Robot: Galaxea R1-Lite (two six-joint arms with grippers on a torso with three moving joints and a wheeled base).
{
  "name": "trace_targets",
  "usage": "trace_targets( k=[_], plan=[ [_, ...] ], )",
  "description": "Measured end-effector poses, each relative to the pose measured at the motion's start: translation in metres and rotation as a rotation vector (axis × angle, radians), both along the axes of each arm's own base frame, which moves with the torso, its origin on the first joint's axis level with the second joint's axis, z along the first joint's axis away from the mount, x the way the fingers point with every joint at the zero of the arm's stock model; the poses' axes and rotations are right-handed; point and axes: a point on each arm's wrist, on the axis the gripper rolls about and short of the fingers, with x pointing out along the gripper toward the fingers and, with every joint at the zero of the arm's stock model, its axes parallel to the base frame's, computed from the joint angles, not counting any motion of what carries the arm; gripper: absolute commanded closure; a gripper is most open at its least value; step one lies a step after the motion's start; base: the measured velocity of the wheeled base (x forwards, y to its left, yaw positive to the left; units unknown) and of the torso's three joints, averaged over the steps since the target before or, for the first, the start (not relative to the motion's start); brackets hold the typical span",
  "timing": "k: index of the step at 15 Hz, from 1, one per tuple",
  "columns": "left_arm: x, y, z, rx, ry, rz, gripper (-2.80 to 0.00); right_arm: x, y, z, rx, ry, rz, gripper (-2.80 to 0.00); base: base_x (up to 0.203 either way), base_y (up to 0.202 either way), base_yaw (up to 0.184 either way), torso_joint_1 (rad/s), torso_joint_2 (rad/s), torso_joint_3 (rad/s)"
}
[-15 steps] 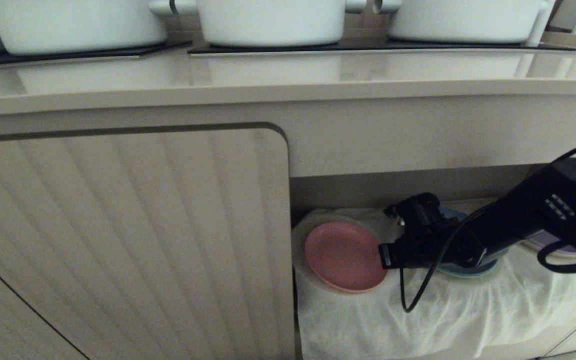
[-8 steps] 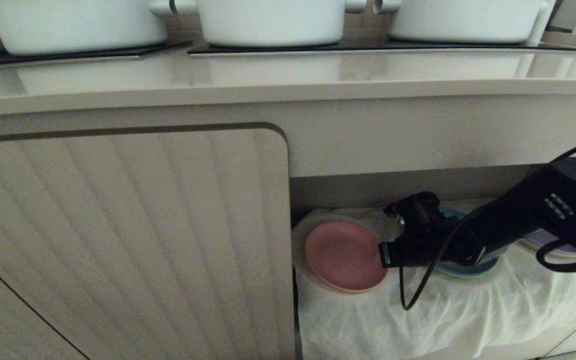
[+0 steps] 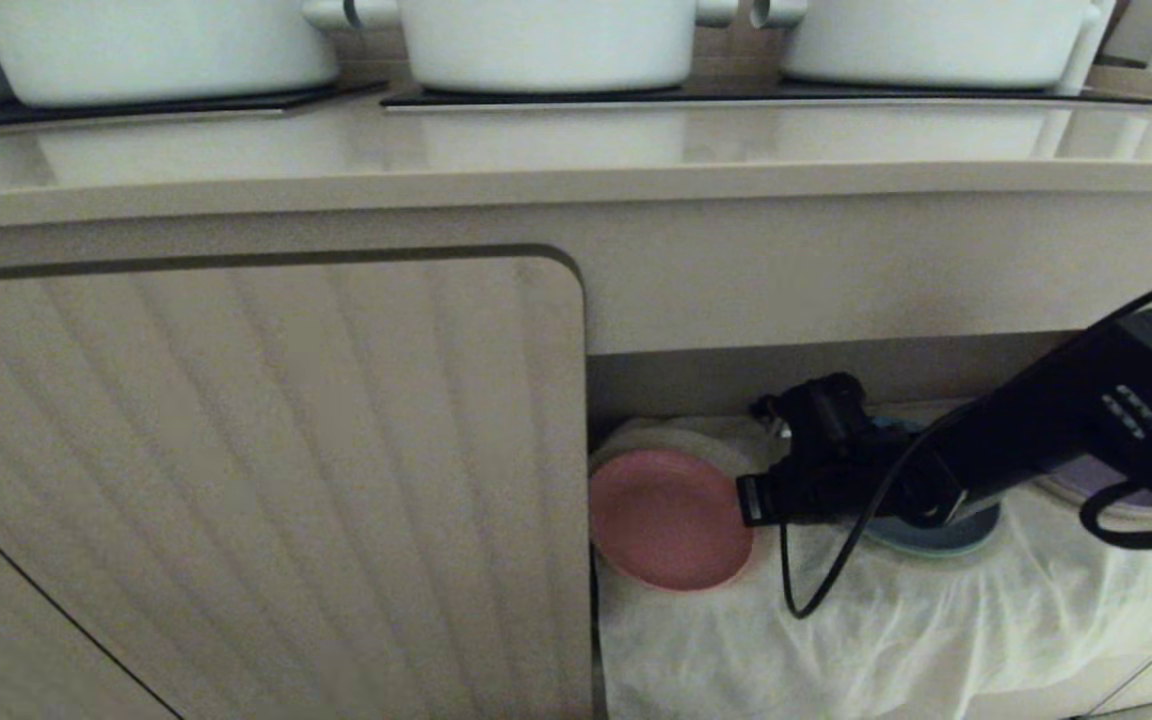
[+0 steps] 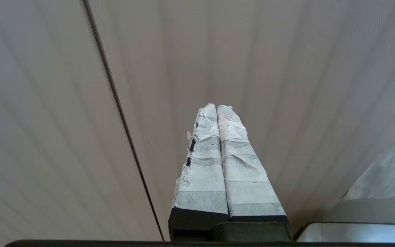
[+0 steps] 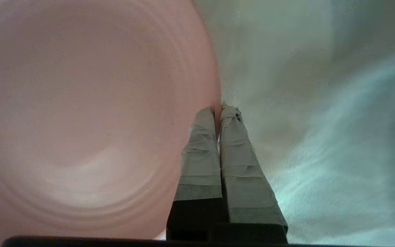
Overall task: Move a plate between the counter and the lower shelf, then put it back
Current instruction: Pick up the plate in the cupboard
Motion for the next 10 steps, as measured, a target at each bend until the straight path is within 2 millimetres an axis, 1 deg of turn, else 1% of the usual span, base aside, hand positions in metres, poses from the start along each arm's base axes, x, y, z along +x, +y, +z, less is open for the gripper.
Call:
trace_targets(
  k=[7,10],
  plan=[
    [0.0,0.0,0.0001,0.0,-0.001,0.0,0.0,-0.0028,-0.0024,-0.0009,-0.008,0.014,-0.005,0.0,0.0,0.0,0.0,0.0,0.0,0.0],
    [0.0,0.0,0.0001,0.0,-0.001,0.0,0.0,-0.0081,-0.005,-0.0018,-0.014,0.028,-0.008,0.0,0.0,0.0,0.0,0.0,0.0,0.0]
  ],
)
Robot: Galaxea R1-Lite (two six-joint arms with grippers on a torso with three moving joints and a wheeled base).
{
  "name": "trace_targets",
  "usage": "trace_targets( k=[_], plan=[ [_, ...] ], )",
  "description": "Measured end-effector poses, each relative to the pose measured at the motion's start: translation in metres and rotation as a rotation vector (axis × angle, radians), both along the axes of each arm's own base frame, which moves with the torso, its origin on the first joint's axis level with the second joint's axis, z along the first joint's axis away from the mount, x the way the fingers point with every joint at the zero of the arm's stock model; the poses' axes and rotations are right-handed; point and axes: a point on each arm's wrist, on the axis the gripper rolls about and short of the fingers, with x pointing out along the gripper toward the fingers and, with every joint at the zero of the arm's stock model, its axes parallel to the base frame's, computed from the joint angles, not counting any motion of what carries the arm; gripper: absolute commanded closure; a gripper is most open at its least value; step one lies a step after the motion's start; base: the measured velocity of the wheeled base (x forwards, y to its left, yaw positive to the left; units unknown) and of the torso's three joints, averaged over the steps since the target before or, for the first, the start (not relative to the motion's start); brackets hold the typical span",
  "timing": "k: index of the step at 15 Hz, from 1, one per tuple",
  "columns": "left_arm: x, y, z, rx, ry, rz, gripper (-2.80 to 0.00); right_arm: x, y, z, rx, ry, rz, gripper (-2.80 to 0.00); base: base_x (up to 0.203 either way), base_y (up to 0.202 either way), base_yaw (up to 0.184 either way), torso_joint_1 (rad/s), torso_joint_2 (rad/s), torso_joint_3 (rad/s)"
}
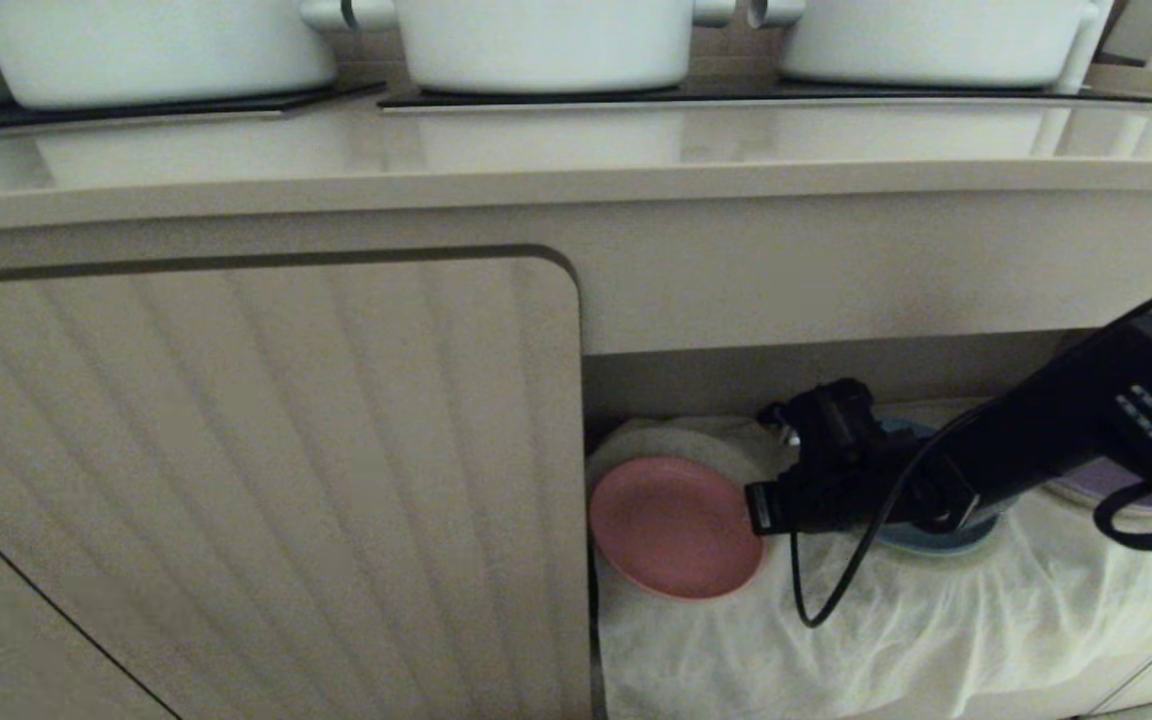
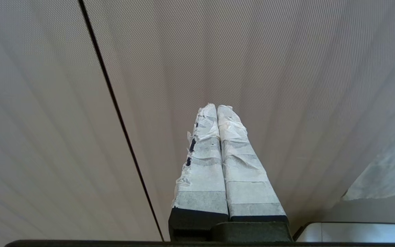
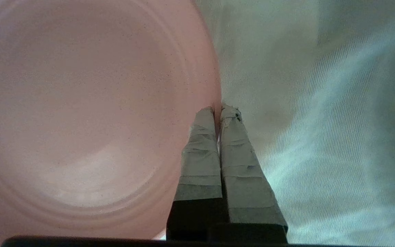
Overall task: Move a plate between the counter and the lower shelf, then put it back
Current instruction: Pick up the plate in the cupboard
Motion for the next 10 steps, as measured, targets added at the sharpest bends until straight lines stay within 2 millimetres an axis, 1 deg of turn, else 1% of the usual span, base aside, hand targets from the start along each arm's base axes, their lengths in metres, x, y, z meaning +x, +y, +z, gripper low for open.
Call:
trace_targets(
  k=[4,10],
  plan=[
    [0.0,0.0,0.0,0.0,0.0,0.0,0.0,-0.009,-0.004,0.002,-0.007,0.014,-0.002,0.0,0.0,0.0,0.0,0.0,0.0,0.0],
    [0.0,0.0,0.0,0.0,0.0,0.0,0.0,-0.025,-0.012,0.012,-0.008,0.018,-0.006,0.0,0.0,0.0,0.0,0.0,0.0,0.0]
  ],
)
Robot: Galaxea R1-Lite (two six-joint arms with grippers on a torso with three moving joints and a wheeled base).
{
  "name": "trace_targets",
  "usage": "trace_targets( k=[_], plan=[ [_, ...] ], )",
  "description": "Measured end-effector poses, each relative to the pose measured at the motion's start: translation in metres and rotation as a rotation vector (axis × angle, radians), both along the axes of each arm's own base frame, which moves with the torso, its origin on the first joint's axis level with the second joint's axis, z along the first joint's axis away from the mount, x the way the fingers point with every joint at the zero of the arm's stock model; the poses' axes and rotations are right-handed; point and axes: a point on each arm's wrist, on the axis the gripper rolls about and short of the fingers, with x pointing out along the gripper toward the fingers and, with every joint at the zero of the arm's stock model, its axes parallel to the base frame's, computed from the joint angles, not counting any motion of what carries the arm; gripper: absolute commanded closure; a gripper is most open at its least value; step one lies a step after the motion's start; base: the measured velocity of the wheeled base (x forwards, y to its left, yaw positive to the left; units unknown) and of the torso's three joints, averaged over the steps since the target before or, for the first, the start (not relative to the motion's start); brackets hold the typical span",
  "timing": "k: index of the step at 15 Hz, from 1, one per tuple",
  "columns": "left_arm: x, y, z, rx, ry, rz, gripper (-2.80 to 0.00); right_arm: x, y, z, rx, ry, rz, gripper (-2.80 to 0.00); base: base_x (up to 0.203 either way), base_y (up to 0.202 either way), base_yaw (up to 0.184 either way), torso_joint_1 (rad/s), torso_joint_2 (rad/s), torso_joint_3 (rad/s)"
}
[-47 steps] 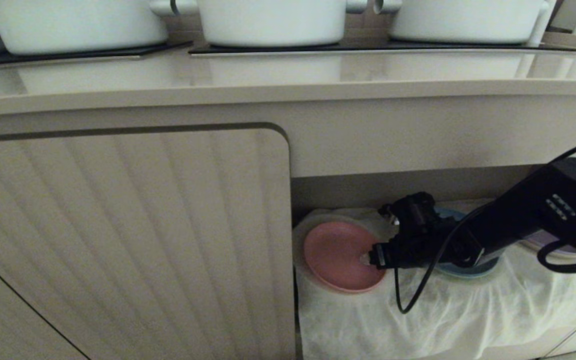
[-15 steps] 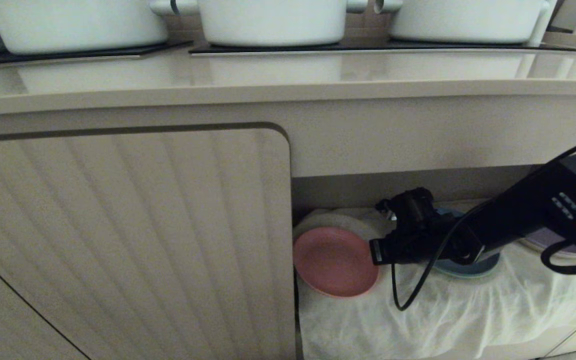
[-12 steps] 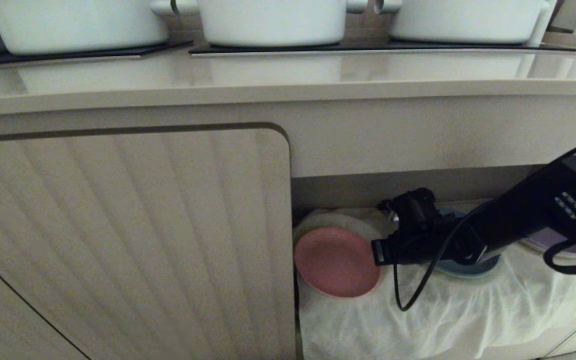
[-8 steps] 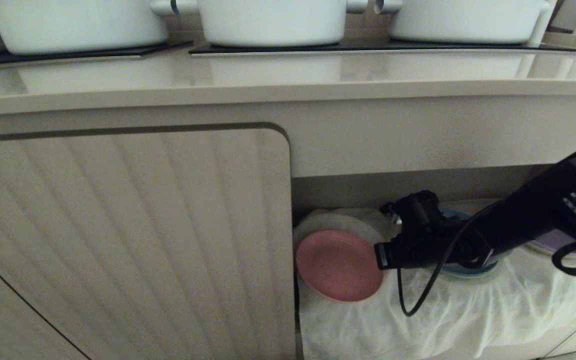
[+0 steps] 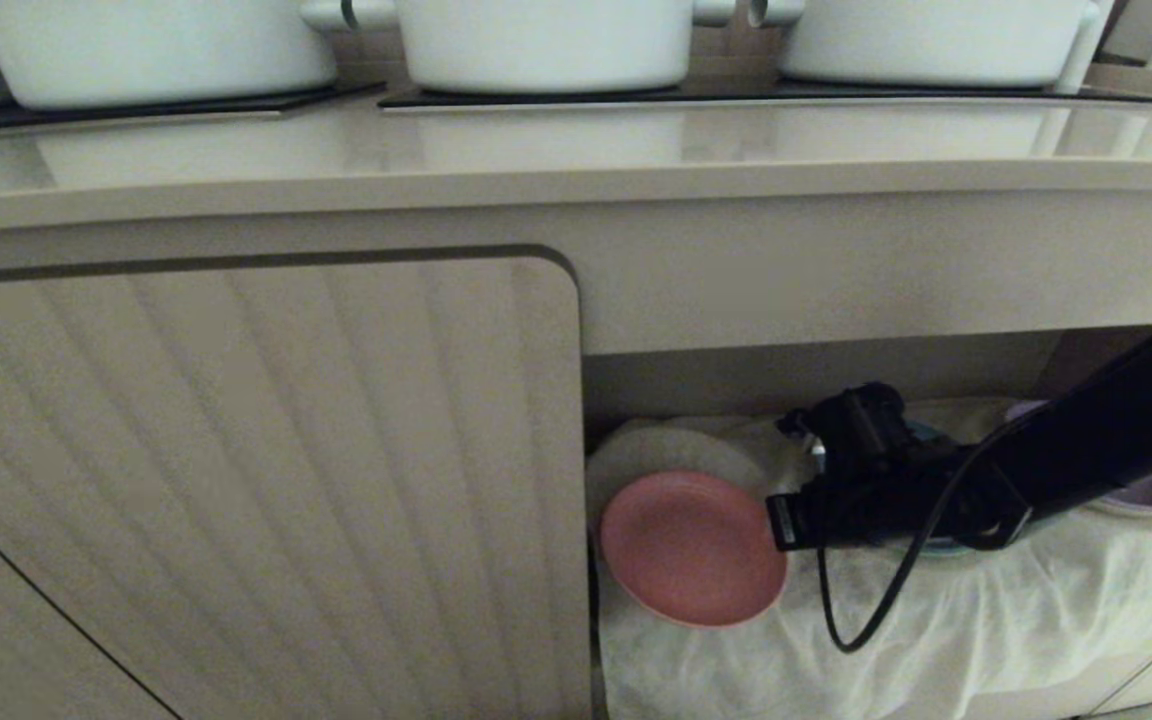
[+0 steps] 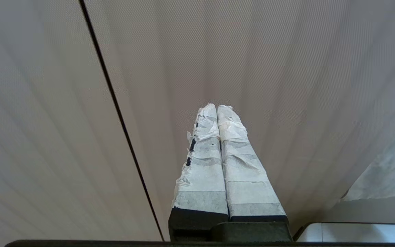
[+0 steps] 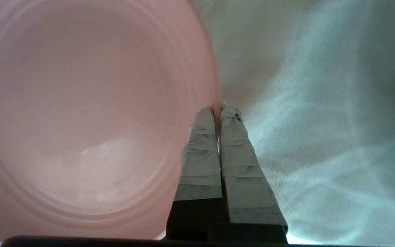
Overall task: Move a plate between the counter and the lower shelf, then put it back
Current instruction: Pick up the plate in the cupboard
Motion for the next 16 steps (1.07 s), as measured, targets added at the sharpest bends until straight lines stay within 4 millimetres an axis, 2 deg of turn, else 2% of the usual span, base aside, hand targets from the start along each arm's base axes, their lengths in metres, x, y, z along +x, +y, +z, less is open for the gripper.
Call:
trace_targets(
  k=[9,16],
  plan=[
    [0.0,0.0,0.0,0.0,0.0,0.0,0.0,-0.029,-0.015,0.016,0.004,-0.004,-0.012,0.0,0.0,0.0,0.0,0.0,0.0,0.0],
    [0.0,0.0,0.0,0.0,0.0,0.0,0.0,-0.061,-0.027,0.023,0.004,0.009,-0.017,0.0,0.0,0.0,0.0,0.0,0.0,0.0]
  ],
)
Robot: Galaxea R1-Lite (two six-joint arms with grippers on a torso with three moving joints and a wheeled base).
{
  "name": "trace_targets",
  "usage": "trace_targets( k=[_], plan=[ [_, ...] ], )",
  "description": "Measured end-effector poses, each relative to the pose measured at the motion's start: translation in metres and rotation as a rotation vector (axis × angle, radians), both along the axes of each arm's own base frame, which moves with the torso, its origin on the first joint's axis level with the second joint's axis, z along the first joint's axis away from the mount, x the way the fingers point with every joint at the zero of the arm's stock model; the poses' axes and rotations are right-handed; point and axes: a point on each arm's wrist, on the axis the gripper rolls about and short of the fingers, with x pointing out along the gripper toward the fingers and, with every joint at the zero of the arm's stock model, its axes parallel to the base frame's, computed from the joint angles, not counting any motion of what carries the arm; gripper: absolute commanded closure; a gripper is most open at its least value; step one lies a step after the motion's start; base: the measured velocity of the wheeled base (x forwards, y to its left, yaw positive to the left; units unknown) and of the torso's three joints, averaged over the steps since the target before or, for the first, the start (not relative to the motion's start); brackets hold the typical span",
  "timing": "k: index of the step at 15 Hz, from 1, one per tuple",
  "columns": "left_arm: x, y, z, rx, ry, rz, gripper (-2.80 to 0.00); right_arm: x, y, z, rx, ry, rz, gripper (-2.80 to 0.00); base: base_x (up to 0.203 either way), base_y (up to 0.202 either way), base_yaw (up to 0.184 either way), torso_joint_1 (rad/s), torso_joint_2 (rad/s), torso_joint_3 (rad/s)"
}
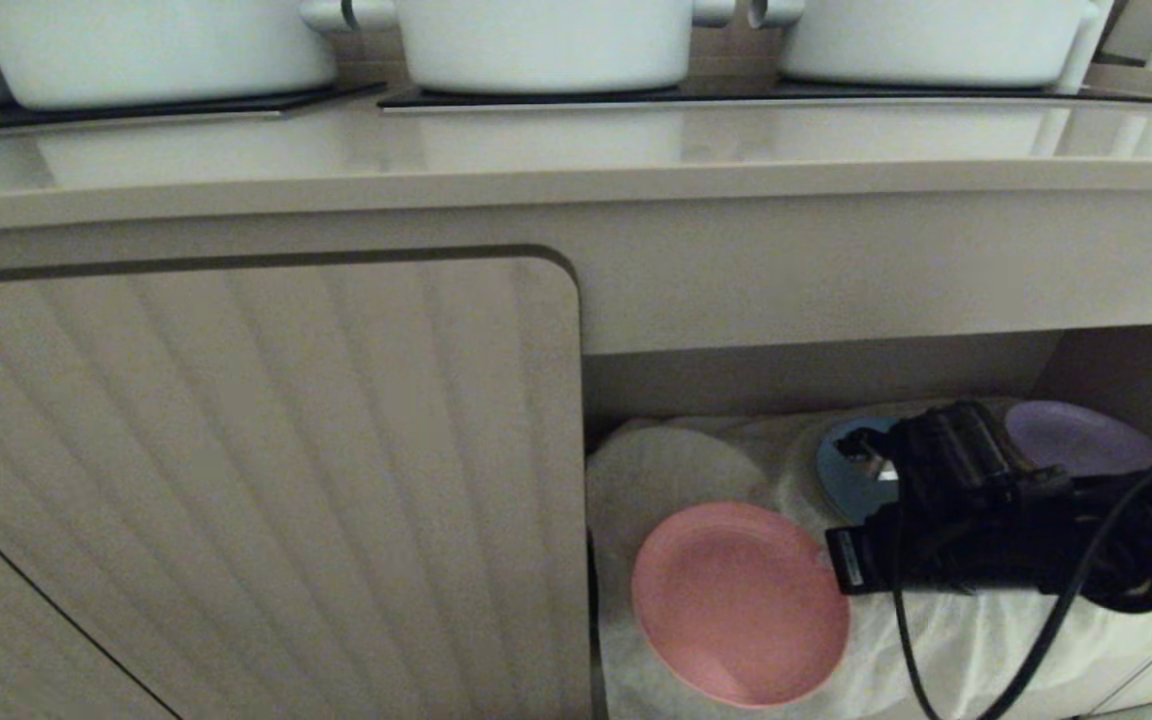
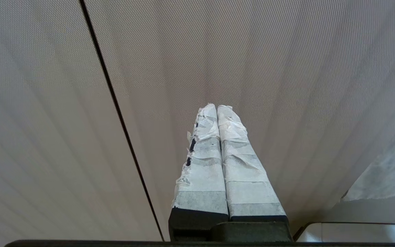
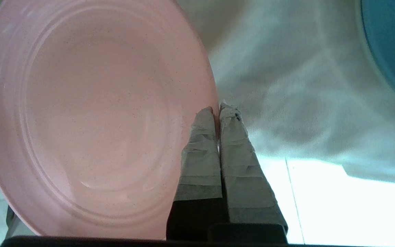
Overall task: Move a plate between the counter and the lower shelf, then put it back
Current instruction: Pick up the plate in the cupboard, then put the plate
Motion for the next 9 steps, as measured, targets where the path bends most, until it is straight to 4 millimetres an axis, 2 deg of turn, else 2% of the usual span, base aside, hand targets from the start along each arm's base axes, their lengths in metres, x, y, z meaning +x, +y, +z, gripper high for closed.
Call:
trace_targets(
  k=[9],
  plan=[
    [0.0,0.0,0.0,0.0,0.0,0.0,0.0,-0.045,-0.015,0.006,0.003,0.017,0.002,0.0,0.0,0.0,0.0,0.0,0.0,0.0]
  ],
)
